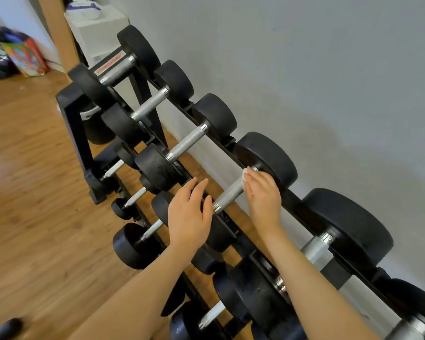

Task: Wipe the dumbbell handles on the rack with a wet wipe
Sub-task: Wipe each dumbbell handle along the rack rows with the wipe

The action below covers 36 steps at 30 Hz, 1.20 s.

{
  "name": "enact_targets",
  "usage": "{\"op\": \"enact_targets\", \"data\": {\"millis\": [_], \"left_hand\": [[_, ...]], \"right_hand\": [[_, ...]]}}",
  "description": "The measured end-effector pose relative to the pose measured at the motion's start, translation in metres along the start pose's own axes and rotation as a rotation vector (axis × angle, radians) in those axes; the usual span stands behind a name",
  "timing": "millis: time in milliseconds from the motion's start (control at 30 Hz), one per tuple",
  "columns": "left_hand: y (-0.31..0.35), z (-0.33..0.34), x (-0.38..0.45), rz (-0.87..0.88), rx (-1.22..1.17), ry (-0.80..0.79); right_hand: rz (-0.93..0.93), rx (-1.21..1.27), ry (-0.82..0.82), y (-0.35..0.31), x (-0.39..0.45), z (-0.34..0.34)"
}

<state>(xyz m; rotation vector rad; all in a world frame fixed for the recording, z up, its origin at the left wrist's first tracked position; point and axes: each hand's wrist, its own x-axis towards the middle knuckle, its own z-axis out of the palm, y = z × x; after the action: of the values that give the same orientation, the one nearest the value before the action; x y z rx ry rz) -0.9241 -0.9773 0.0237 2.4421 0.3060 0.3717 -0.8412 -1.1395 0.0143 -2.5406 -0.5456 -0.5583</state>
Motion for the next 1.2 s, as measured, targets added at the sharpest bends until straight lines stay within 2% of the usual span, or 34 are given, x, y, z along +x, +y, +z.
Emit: {"op": "enact_targets", "data": {"millis": [67, 233, 533, 633, 833, 1200], "left_hand": [[0.000, 0.001, -0.002, -0.011, 0.000, 0.010], [0.001, 0.003, -0.003, -0.037, 0.004, 0.032], [0.002, 0.002, -0.003, -0.042, -0.007, 0.039], [0.001, 0.003, -0.003, -0.046, -0.006, 0.041], [-0.001, 0.003, -0.003, -0.027, -0.021, 0.048], [-0.001, 0.005, -0.003, -0.022, -0.023, 0.044]], "right_hand": [[-0.064, -0.099, -0.010, 0.007, -0.004, 0.005], [-0.066, -0.211, 0.056, 0.004, -0.018, 0.011], [-0.007, -0.103, -0.029, 0.010, -0.006, 0.008], [0.079, 0.030, -0.004, 0.010, -0.009, 0.010], [-0.045, -0.002, 0.025, 0.020, -0.009, 0.011], [-0.016, -0.109, -0.071, 0.016, -0.007, 0.008]]}}
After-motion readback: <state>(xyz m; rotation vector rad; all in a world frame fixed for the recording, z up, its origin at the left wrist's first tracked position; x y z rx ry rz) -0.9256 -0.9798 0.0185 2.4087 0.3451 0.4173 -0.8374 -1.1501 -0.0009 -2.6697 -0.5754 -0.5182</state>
